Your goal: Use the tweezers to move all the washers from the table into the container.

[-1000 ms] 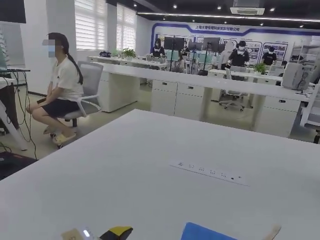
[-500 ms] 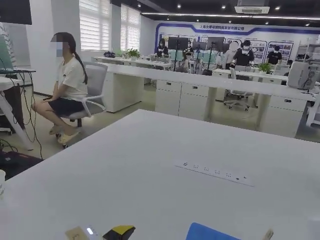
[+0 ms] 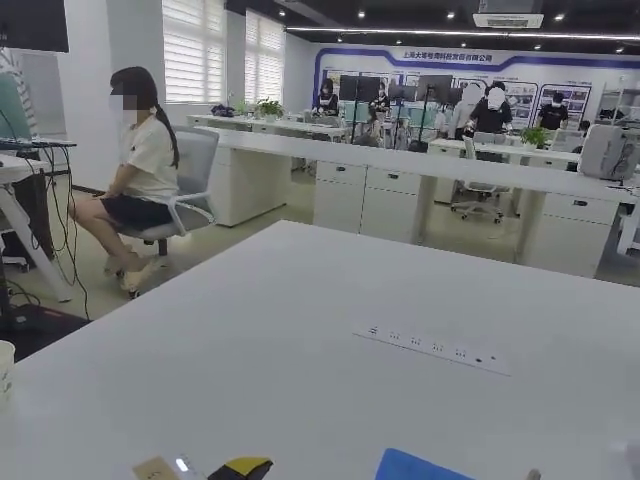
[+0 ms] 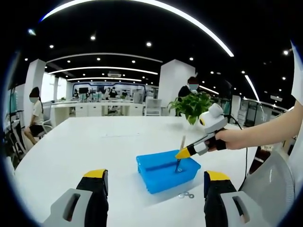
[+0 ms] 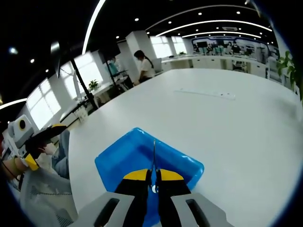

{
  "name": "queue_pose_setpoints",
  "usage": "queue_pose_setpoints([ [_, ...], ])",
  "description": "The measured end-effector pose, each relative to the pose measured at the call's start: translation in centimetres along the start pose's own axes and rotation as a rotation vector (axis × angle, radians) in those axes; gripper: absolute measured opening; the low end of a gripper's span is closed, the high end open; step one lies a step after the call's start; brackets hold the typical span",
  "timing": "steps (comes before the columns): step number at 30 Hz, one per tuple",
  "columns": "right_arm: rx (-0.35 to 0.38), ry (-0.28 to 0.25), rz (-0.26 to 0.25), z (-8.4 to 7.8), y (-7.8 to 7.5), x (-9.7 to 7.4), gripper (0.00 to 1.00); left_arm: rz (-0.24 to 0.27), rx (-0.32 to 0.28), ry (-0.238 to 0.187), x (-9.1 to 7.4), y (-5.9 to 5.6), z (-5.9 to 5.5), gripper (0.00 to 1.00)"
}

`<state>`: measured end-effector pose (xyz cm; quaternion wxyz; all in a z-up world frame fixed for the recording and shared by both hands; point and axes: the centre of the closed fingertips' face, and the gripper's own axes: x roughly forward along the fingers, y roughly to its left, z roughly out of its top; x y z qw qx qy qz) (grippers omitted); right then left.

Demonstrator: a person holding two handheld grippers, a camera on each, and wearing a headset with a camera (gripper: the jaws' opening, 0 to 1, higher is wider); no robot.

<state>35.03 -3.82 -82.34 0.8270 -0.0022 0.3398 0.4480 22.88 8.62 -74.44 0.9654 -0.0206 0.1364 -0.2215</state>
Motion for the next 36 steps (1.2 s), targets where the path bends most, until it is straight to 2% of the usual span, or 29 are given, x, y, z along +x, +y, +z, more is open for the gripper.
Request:
queue_pose_setpoints([
  [9, -0.004, 0.006, 0.000, -0.2, 0.0, 0.2, 0.03, 0.001, 0.001, 0.005, 0.1, 0.1, -0.1, 0.84],
  [13, -0.036, 0.007, 0.000, -0.3, 0.0, 0.1, 0.04, -0.001, 0.005, 0.010, 0.1, 0.0, -0.2, 0.84],
  [25, -0.063, -0.087, 0.028, 1.8, 1.7, -1.4, 0.04, -0.002, 0.011, 0.015, 0.1, 0.0, -0.3, 0.83],
  [36, -0.053, -0.168, 0.086, 3.5, 4.6, -3.5, 0.04, -0.018, 0.002, 0.002, 0.1, -0.3, -0.1, 0.85],
])
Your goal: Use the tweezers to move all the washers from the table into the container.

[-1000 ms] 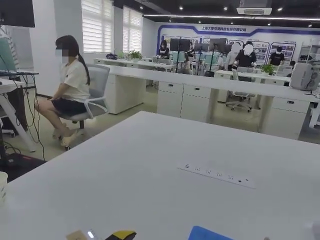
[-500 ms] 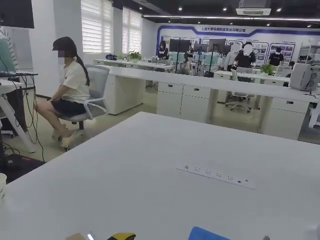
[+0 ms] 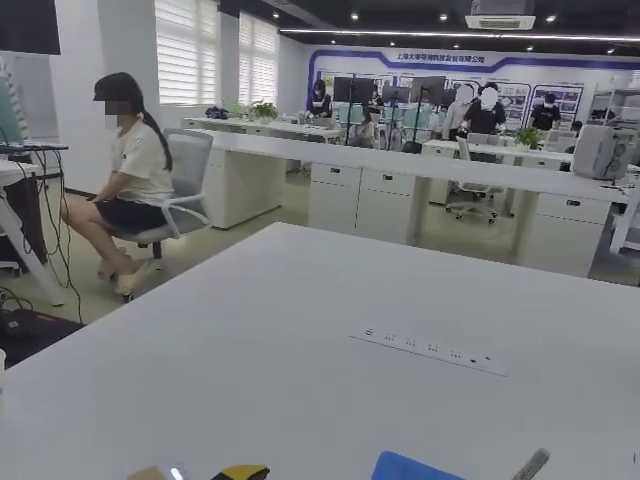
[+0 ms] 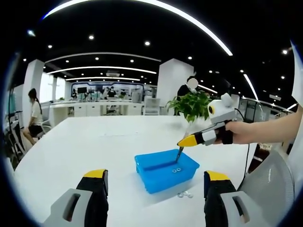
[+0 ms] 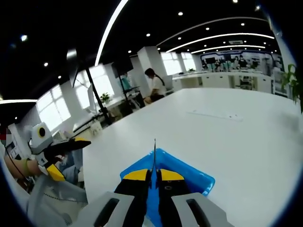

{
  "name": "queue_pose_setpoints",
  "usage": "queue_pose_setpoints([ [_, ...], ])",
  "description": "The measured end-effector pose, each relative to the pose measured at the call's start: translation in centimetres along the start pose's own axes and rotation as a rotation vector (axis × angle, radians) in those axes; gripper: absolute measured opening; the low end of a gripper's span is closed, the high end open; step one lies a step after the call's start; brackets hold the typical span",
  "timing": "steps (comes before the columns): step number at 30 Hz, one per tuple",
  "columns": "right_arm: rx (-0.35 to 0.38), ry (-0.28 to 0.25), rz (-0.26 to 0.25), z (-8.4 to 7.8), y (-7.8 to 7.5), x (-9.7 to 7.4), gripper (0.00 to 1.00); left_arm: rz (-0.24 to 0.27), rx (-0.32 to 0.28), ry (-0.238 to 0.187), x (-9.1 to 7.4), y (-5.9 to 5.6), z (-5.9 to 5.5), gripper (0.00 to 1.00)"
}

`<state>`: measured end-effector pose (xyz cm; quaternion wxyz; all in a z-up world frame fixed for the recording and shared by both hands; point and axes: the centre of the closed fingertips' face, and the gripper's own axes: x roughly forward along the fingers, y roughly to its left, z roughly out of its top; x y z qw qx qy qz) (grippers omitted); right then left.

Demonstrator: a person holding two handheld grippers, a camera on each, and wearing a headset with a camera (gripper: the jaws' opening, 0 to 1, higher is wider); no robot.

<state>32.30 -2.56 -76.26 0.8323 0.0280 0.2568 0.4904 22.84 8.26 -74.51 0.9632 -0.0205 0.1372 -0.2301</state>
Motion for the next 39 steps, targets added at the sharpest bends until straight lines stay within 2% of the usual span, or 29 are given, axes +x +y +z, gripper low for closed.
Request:
queue_pose_setpoints([
  [5, 0.015, -0.010, 0.045, 0.1, 1.8, -0.5, 0.04, 0.002, 0.009, 0.007, 0.0, 0.0, -0.1, 0.84],
  [10, 0.019, 0.001, 0.077, -0.5, 3.2, -0.7, 0.04, -0.003, 0.013, 0.013, 0.0, -0.1, -0.2, 0.84],
  [19, 0.032, 0.056, 0.108, -3.1, 4.5, -0.3, 0.04, -0.005, 0.015, 0.012, 0.0, -0.1, -0.2, 0.83],
  [32, 0.032, 0.175, 0.109, -8.0, 4.7, -0.1, 0.04, -0.006, 0.018, 0.015, 0.0, -0.2, -0.2, 0.83],
  [39, 0.021, 0.213, 0.102, -9.3, 4.5, 0.1, 0.04, -0.011, 0.021, 0.020, 0.0, -0.3, -0.3, 0.83],
])
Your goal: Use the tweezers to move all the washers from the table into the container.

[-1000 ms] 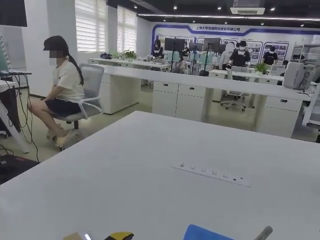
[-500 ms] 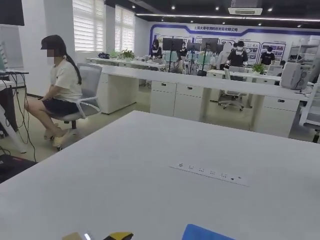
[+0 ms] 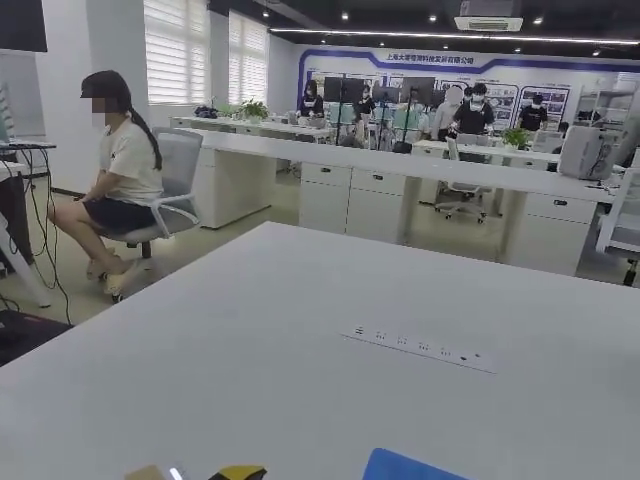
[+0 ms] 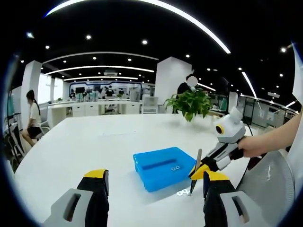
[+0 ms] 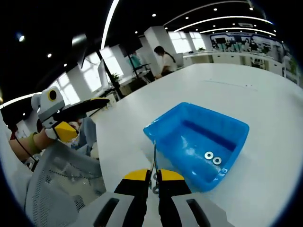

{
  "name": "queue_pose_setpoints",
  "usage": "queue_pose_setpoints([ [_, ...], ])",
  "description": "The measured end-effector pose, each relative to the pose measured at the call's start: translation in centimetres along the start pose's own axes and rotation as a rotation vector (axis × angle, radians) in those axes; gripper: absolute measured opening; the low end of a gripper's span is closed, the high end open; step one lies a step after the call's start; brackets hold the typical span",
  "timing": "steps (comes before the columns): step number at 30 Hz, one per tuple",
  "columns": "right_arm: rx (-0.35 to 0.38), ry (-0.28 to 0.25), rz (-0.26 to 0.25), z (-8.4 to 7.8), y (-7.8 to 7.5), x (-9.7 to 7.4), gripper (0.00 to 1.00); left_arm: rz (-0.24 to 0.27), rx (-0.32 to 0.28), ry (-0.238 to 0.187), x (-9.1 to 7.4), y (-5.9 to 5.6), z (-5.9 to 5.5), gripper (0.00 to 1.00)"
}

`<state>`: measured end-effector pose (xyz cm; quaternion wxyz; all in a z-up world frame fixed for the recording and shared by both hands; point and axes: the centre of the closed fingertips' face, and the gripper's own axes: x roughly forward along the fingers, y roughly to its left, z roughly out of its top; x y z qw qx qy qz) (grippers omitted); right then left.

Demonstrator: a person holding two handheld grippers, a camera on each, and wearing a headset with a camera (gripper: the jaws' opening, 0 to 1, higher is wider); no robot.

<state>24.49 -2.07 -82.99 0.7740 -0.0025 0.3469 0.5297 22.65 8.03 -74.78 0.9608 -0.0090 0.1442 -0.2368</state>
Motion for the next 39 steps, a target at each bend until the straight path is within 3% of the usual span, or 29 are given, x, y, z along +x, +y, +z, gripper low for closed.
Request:
queue_pose_setpoints([
  [8, -0.024, 0.011, -0.001, -0.2, 0.3, 0.2, 0.04, 0.000, 0.000, -0.001, 0.0, 0.1, 0.0, 0.83],
  [16, -0.223, 0.050, 0.003, -0.7, 2.0, 0.6, 0.04, -0.002, 0.003, 0.001, 0.0, 0.0, 0.0, 0.83],
  [19, -0.259, 0.060, 0.009, -1.0, 2.5, 0.8, 0.05, -0.006, 0.008, 0.009, 0.1, -0.1, -0.1, 0.83],
  [30, -0.299, 0.064, -0.011, -0.9, 1.9, 0.7, 0.03, -0.013, 0.015, 0.015, 0.1, -0.3, -0.2, 0.82],
  [32, -0.278, 0.057, -0.013, -0.8, 1.8, 0.6, 0.03, -0.014, 0.015, 0.014, 0.1, -0.3, -0.2, 0.82],
  [39, -0.037, -0.019, -0.008, -0.7, 0.8, 0.1, 0.03, -0.015, 0.019, 0.019, 0.1, -0.3, -0.3, 0.82],
])
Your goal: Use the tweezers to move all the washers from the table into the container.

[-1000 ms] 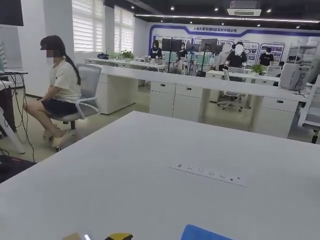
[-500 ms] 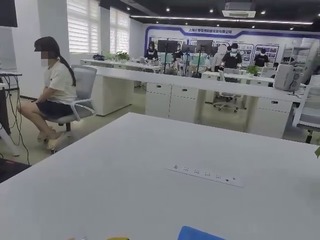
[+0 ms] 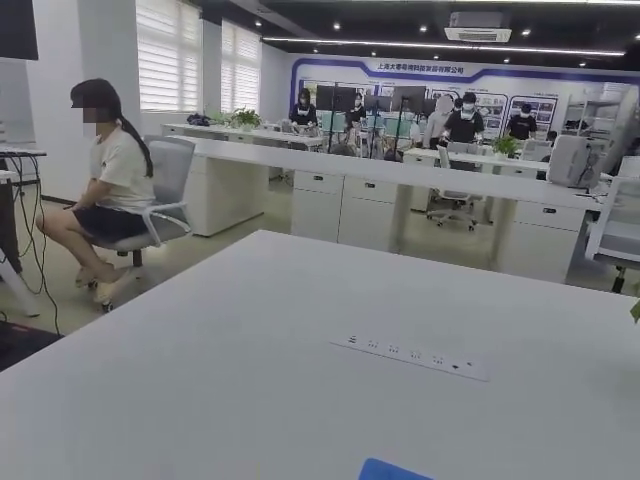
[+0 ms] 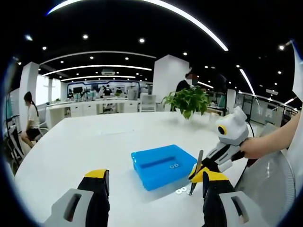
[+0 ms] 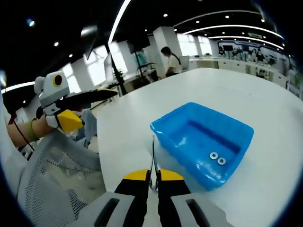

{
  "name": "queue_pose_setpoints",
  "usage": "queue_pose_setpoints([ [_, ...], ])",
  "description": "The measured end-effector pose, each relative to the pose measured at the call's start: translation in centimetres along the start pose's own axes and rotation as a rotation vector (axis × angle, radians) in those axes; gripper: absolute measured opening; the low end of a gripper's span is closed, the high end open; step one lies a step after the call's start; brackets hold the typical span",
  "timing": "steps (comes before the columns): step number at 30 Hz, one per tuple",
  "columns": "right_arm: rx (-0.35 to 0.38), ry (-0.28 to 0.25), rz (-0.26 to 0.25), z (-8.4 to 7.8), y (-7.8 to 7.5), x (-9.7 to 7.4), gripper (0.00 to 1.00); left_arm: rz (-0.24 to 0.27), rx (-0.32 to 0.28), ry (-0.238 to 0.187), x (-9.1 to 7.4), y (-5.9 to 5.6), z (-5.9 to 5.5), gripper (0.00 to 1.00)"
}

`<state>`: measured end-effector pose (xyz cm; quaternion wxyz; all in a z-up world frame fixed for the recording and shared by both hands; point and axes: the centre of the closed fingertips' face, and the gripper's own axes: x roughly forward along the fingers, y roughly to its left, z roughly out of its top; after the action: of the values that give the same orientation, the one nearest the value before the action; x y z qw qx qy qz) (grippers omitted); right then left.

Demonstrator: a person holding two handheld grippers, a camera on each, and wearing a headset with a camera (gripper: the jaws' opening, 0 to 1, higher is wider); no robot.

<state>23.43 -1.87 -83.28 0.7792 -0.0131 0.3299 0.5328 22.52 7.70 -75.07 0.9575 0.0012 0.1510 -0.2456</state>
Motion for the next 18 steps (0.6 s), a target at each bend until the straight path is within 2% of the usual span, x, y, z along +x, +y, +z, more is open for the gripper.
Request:
queue_pose_setpoints([
  [3, 0.016, -0.014, -0.006, 0.1, -0.4, -0.4, 0.03, 0.000, 0.002, 0.003, 0.0, 0.0, -0.1, 0.82],
  [7, 0.081, -0.060, 0.018, 1.1, -0.2, -0.9, 0.03, 0.000, 0.002, 0.002, 0.0, 0.0, -0.1, 0.82],
  [18, 0.125, -0.130, 0.045, 3.9, 0.0, -1.9, 0.03, 0.002, 0.001, 0.002, 0.0, 0.0, -0.1, 0.81],
])
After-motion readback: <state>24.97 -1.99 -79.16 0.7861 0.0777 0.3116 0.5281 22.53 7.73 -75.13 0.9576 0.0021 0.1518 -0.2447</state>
